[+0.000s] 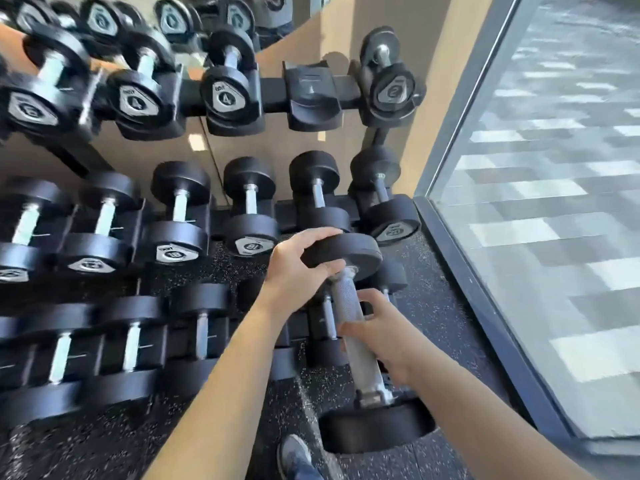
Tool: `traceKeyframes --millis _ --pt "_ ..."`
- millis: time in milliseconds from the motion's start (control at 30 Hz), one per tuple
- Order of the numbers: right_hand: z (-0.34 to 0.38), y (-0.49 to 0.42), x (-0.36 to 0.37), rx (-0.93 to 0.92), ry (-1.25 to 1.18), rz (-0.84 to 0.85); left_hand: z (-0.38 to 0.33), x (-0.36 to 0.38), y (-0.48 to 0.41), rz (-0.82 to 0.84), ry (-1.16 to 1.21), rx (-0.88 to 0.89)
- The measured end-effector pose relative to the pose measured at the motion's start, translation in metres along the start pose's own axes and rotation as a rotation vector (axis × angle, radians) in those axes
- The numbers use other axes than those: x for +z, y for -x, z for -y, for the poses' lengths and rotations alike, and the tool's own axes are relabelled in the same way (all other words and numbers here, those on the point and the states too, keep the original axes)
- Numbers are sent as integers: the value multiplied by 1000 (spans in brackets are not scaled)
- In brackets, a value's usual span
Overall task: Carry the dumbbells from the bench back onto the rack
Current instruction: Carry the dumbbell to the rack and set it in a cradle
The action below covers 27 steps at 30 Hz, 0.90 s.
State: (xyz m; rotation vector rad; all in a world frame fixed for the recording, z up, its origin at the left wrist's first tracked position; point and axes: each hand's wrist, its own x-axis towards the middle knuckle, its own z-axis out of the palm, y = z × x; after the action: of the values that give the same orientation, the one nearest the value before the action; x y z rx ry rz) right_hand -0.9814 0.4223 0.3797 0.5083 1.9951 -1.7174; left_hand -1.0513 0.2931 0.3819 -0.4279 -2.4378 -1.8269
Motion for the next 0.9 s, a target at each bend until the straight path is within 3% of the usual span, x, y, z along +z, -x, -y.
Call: traceKeyframes --millis 367,900 --pt "72 -116 -34 34 -42 -17 34 7 -142 72 95 -12" --pt "201 -269 -130 -97 150 92 42 27 -346 -44 74 10"
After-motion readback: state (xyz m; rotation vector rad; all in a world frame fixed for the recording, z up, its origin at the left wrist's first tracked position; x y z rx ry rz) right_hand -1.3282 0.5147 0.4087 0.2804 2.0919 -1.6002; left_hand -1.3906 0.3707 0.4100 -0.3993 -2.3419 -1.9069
